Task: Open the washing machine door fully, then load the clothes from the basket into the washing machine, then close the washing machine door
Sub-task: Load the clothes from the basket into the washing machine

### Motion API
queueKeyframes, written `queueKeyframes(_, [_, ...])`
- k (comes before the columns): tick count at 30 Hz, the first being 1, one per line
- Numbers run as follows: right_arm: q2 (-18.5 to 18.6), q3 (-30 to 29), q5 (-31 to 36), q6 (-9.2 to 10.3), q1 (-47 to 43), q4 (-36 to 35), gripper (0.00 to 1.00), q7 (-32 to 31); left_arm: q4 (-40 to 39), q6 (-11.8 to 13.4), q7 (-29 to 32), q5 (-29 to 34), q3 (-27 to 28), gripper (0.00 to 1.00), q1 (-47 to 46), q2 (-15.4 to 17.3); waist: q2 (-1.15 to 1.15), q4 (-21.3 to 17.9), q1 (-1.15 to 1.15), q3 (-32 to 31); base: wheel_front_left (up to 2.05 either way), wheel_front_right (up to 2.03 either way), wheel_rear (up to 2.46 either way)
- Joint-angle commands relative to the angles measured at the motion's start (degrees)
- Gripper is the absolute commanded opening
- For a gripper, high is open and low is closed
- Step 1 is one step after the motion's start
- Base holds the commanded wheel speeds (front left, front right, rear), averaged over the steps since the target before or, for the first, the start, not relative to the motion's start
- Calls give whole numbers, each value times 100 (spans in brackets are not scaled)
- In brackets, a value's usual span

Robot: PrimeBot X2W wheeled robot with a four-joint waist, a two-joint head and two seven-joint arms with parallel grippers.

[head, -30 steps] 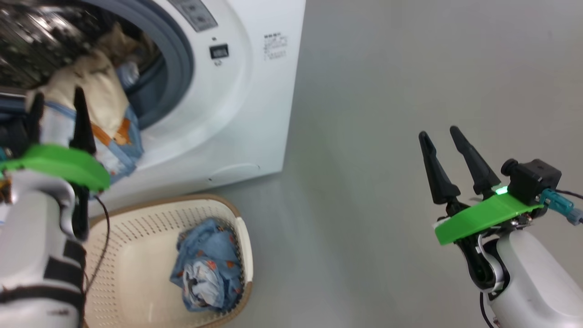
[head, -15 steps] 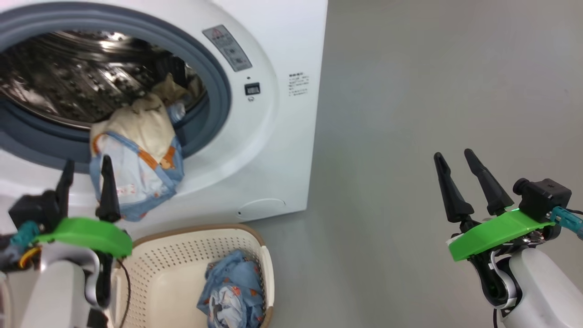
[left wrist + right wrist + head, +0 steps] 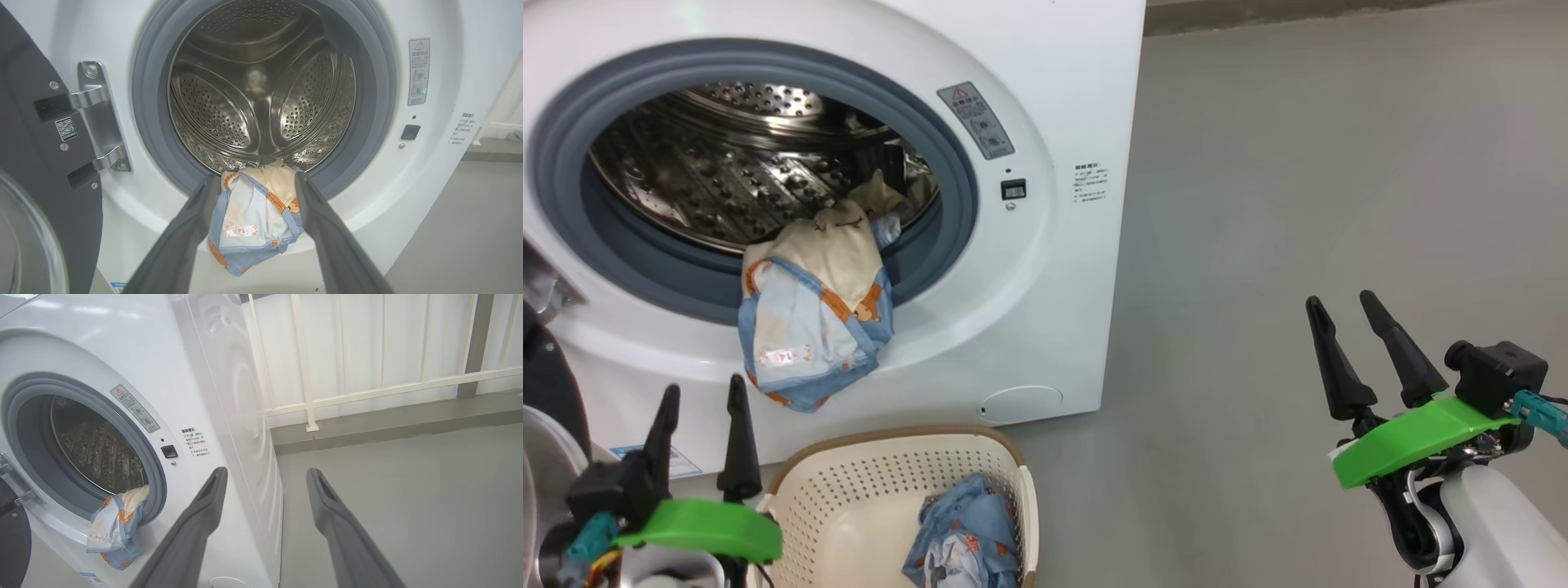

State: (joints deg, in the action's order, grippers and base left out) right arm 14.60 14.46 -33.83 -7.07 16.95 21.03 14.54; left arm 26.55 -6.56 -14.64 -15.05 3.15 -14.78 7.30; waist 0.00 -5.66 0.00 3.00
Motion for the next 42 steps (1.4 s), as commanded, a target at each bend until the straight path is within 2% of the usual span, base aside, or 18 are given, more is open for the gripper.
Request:
queueKeyframes(1, [90, 57, -13, -42, -52, -111, 100, 46, -233, 13, -36, -24, 217, 100, 24, 77, 0, 44, 0, -61, 0, 0, 0])
queueKeyframes(18, [149, 75, -4, -42, -188, -79, 100, 46, -494, 41, -36, -82, 203, 100, 396, -140, 0, 139, 0, -153, 0, 0, 0])
queueKeyframes(42, [183, 160, -52, -42, -143, -54, 100, 46, -485, 103, -36, -115, 117, 100, 387, -188, 0, 114, 0, -115, 0, 0, 0])
